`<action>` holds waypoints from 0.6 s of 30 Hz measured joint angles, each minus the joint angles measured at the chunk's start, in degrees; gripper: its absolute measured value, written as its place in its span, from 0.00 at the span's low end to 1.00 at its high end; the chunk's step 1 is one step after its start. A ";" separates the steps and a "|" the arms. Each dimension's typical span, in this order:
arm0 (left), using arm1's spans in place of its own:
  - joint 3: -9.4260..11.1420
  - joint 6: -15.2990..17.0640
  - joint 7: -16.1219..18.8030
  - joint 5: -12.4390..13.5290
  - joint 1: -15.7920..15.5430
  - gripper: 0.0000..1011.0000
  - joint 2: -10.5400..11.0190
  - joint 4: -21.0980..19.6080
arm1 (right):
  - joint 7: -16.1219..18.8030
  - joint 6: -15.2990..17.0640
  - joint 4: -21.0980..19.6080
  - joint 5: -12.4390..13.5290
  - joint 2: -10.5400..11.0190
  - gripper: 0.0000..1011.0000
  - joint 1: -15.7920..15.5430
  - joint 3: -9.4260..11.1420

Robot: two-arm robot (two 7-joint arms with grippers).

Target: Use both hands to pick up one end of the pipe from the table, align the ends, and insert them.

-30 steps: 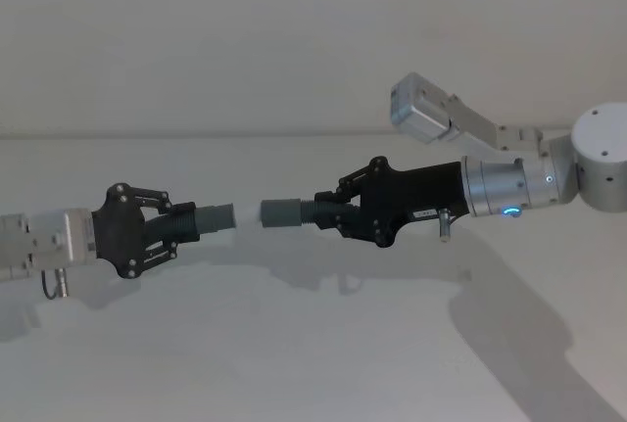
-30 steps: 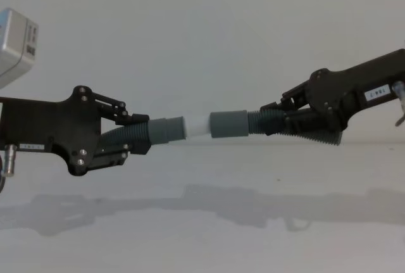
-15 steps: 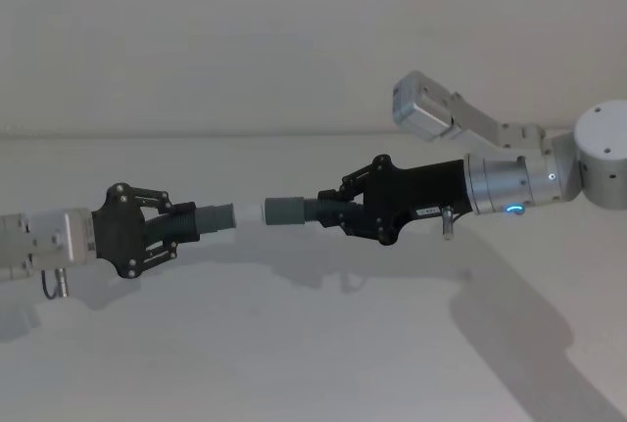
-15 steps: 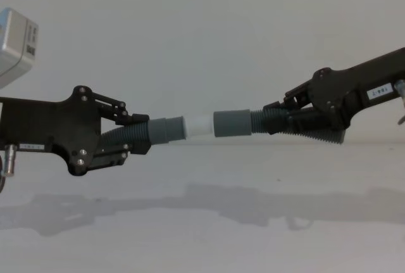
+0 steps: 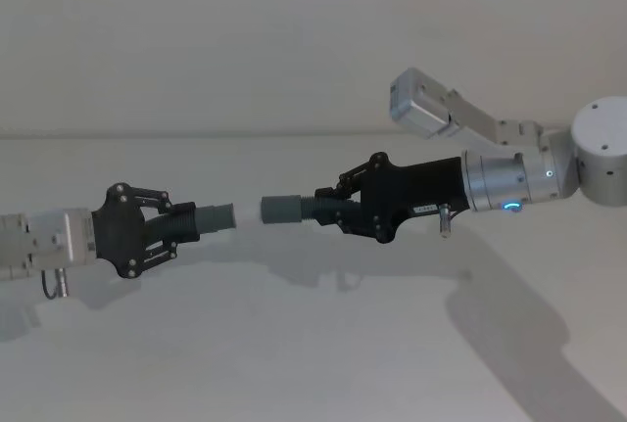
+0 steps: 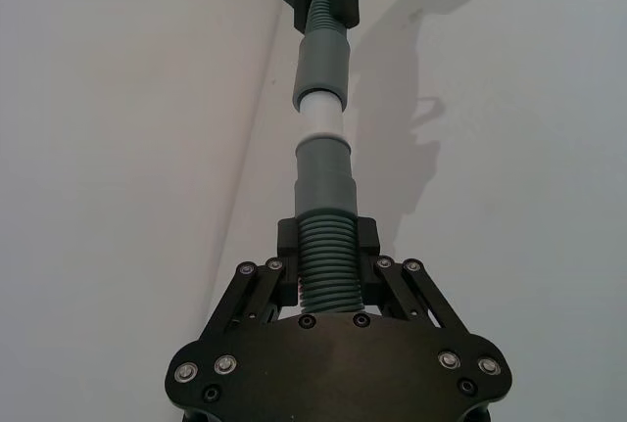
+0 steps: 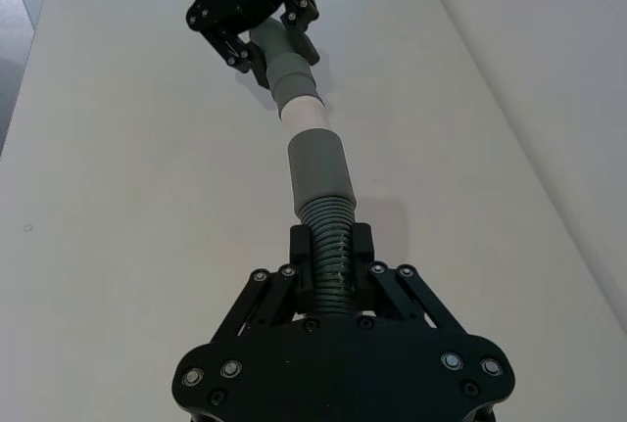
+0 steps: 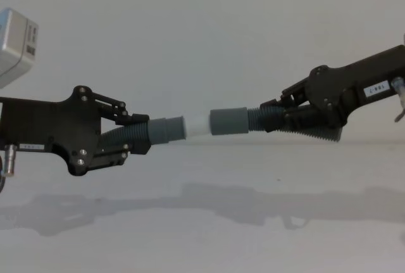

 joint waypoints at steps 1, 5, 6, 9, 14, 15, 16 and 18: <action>0.00 0.00 0.00 0.00 0.00 0.30 0.00 0.00 | 0.01 -0.01 0.02 0.02 -0.01 0.21 0.02 -0.04; 0.00 0.00 0.00 0.00 0.00 0.30 0.00 0.00 | 0.06 -0.03 0.13 0.10 -0.06 0.21 0.21 -0.38; 0.00 0.00 0.00 0.00 0.00 0.30 0.00 0.00 | 0.07 -0.03 0.15 0.10 -0.06 0.21 0.24 -0.45; 0.00 0.00 0.00 0.00 0.00 0.30 0.00 0.00 | 0.10 -0.02 0.20 0.12 -0.06 0.21 0.34 -0.67; 0.00 0.00 0.00 0.00 0.00 0.30 0.00 0.00 | 0.12 0.05 0.26 0.15 -0.01 0.21 0.48 -1.01; 0.00 0.00 0.00 0.00 0.00 0.30 0.00 0.00 | 0.12 0.05 0.27 0.17 0.00 0.21 0.52 -1.08; 0.00 0.00 0.00 0.00 0.00 0.30 0.00 0.00 | 0.12 0.05 0.28 0.18 0.00 0.21 0.55 -1.11; 0.00 0.00 0.00 0.00 0.00 0.30 0.00 0.00 | 0.11 0.01 0.29 0.22 0.00 0.21 0.63 -1.23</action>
